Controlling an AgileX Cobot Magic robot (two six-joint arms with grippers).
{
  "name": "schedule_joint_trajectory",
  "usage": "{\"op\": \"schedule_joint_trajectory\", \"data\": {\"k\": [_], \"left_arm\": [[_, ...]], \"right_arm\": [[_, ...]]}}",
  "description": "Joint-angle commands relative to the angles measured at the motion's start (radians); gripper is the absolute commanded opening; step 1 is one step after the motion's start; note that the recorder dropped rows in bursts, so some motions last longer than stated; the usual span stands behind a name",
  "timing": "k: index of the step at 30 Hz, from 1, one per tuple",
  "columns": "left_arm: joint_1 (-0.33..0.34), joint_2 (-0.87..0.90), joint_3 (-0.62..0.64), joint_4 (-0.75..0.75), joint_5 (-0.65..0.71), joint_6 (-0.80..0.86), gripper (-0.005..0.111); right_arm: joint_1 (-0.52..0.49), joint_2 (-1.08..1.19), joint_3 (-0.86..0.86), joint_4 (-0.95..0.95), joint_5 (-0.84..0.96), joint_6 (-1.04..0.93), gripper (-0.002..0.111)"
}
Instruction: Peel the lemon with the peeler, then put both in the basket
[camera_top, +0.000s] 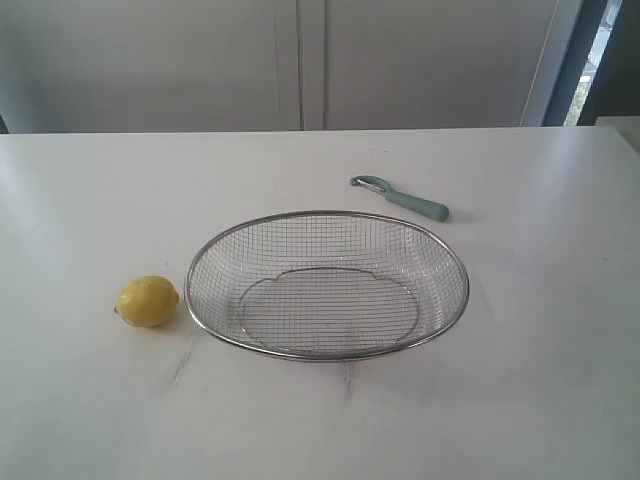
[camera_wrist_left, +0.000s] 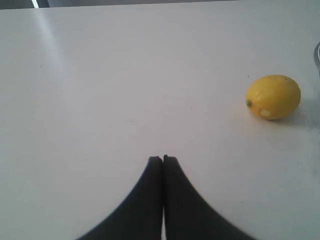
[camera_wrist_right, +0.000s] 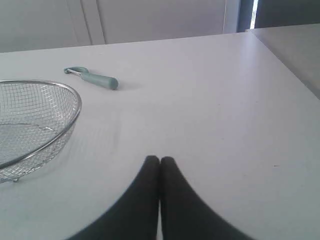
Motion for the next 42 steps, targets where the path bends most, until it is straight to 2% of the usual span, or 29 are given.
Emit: {"op": "schedule_joint_trajectory", "data": {"k": [1, 37, 42], "left_arm": [[0.001, -0.005, 0.004, 0.0, -0.001, -0.009, 0.0], [0.001, -0.005, 0.004, 0.0, -0.001, -0.009, 0.0], [0.001, -0.005, 0.004, 0.0, -0.001, -0.009, 0.0]], "right_arm": [[0.003, -0.006, 0.002, -0.006, -0.002, 0.0, 0.0], [0.003, -0.006, 0.002, -0.006, -0.009, 0.0, 0.0], [0.003, -0.006, 0.002, -0.006, -0.122, 0.0, 0.0]]}}
